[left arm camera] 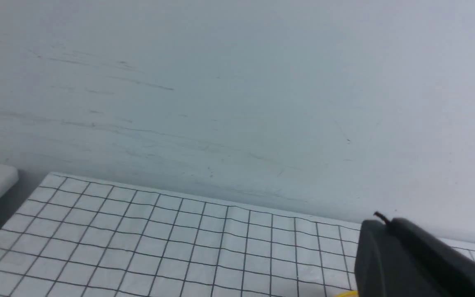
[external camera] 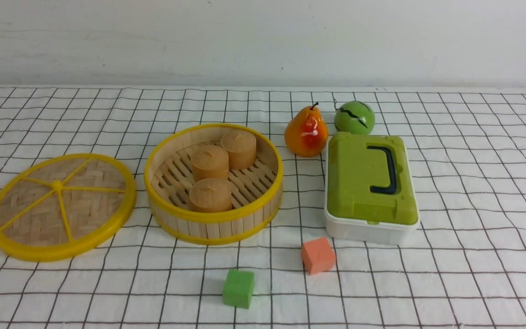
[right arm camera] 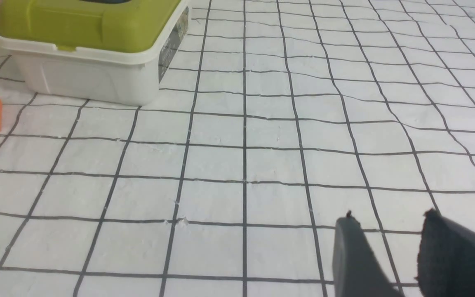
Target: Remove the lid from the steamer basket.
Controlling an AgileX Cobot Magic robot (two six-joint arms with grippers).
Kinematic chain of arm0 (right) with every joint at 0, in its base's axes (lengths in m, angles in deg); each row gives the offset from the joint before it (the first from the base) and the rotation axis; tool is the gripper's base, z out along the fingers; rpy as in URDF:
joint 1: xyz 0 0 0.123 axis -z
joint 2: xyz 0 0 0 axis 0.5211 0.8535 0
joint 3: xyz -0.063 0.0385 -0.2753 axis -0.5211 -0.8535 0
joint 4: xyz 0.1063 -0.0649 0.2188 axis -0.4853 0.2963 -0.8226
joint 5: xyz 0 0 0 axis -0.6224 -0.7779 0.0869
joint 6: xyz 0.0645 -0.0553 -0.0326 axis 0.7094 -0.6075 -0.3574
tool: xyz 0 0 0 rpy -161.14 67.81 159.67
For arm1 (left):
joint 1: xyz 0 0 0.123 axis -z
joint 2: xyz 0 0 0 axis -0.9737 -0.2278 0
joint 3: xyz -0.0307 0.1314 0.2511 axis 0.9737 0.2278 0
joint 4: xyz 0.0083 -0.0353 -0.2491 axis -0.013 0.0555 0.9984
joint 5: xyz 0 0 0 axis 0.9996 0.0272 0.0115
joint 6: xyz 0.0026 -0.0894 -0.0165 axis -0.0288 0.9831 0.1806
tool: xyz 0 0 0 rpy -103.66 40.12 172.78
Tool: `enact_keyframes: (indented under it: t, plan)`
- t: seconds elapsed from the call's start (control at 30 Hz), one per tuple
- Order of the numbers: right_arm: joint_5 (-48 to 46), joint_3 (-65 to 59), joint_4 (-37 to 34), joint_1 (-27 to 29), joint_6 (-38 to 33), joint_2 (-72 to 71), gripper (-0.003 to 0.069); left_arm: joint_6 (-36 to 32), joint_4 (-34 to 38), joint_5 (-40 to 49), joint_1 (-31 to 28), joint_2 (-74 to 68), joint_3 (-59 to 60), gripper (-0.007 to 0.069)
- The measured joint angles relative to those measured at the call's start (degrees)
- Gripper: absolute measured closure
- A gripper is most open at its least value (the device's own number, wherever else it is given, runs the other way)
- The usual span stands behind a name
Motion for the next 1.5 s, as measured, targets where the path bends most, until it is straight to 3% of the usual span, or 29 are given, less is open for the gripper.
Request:
enact_keyframes:
  t: [0.17, 0.3, 0.67, 0.97, 1.07, 1.27, 1.5]
  plan:
    - [0.0, 0.0, 0.0, 0.0, 0.0, 0.0, 0.0419, -0.6, 2.7, -14.6, 0.0, 15.6, 21.0, 0.0637]
    - [0.0, 0.0, 0.0, 0.0, 0.0, 0.0, 0.0419, -0.6, 3.3, -19.0, 0.8, 22.5, 31.4, 0.0637]
    - [0.0, 0.0, 0.0, 0.0, 0.0, 0.0, 0.0419, -0.8, 3.6, -12.1, 14.4, 27.1, 42.5, 0.0637]
    - [0.0, 0.0, 0.0, 0.0, 0.0, 0.0, 0.0419, 0.5, -2.4, 2.8, 14.5, 32.7, 44.0, 0.0637]
    - [0.0, 0.0, 0.0, 0.0, 0.0, 0.0, 0.0419, 2.6, -5.0, 2.6, 14.2, 37.1, 47.0, 0.0637]
    - [0.0, 0.0, 0.0, 0.0, 0.0, 0.0, 0.0419, 5.0, -7.2, -5.0, 7.5, 48.4, 59.4, 0.0637]
    - [0.0, 0.0, 0.0, 0.0, 0.0, 0.0, 0.0419, -0.3, -0.5, -4.8, 5.8, 48.4, 65.5, 0.0637]
